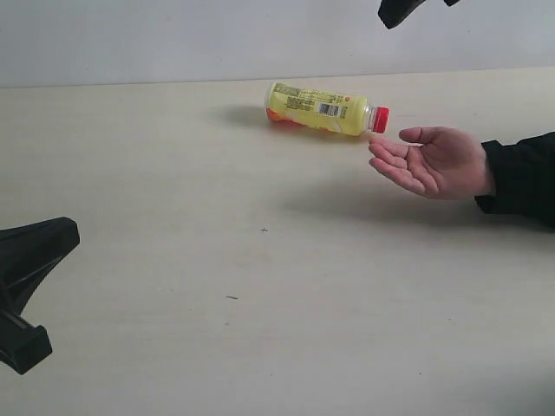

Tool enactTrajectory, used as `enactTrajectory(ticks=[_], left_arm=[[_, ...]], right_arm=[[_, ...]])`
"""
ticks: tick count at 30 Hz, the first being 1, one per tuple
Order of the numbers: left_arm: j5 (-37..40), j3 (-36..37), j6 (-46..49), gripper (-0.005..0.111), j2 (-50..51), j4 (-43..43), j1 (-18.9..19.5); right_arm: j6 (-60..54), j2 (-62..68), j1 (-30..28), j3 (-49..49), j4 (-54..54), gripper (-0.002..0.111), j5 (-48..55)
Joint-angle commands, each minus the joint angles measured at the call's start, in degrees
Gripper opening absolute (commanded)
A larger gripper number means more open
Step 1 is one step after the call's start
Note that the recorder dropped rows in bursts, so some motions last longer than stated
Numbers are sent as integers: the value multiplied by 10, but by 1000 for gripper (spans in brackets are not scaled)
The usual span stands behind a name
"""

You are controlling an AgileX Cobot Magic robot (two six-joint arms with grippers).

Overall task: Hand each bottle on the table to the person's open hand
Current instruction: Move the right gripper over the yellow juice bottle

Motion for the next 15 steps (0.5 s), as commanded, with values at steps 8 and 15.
enactTrajectory(ticks=[8,15], left_arm=[[-10,2,-5,0,-3,-5,1],[-10,2,-5,0,-3,-5,1]], right_arm=[[-145,34,0,-3,3,84,-78],[-198,92,0,-9,-41,84,-85]])
